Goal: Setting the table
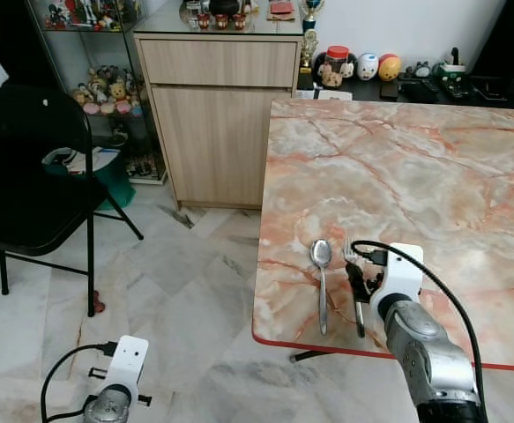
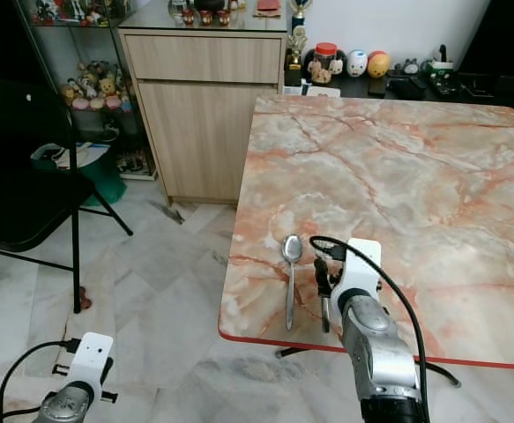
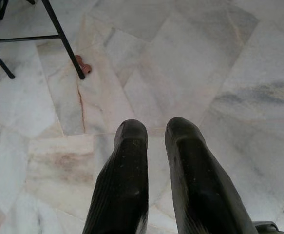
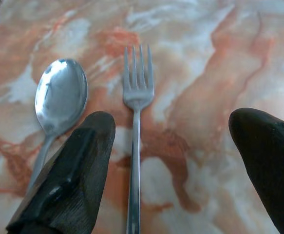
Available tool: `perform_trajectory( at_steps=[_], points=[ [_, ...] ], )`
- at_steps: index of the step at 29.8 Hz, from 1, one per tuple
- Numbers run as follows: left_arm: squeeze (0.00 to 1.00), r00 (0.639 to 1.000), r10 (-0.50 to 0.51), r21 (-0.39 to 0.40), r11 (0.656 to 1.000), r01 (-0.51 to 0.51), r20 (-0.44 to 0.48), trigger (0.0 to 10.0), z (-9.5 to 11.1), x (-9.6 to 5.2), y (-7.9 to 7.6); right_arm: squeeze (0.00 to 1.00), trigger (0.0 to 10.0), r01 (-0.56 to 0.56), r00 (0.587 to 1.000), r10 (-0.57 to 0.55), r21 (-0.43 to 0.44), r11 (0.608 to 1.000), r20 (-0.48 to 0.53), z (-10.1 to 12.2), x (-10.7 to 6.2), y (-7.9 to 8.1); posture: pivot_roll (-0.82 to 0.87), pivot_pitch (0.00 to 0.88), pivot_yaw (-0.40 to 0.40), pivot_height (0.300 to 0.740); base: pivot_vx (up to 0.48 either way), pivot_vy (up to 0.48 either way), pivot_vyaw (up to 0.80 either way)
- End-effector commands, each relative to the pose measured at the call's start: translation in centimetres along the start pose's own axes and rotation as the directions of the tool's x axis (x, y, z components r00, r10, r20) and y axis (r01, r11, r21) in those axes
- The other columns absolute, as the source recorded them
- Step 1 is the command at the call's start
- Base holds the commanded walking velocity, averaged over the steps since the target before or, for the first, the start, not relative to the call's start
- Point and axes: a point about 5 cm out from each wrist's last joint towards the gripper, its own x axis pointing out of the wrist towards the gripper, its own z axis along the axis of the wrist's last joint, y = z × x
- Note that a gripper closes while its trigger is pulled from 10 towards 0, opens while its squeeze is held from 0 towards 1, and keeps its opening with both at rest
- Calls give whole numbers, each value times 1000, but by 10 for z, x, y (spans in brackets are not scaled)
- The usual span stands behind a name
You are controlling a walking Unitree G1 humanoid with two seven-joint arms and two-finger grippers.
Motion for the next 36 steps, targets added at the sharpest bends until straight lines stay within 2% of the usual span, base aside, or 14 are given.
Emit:
perform_trajectory(
  at_steps=[1, 13, 24, 36],
  points=[
    [0, 1000, 3, -6, 1000, -3, -30, 10000, -6, -2, 0, 0, 10000, -3, 1000, 3, -4, 1000, -1, 1, 2, 0, 30, 0, -22, 740, 0, 0, 0],
    [0, 1000, 9, -9, 1000, -9, -22, 10000, -5, -1, 1, 0, 10000, -93, 993, 91, -25, 995, -68, -9, 1, 10, 32, 0, -23, 740, 0, 0, 0],
    [0, 1000, 8, -10, 1000, -8, -21, 10000, -5, -1, 0, 0, 10000, -91, 993, 88, -30, 995, -80, -9, 1, 9, 31, 0, -24, 740, 0, 0, 0],
    [0, 1000, 11, -11, 1000, -11, -21, 10000, -5, -1, 1, 0, 10000, -31, 994, 27, -31, 999, -102, -13, 3, 0, 33, 0, -25, 740, 0, 0, 0]
  ],
)
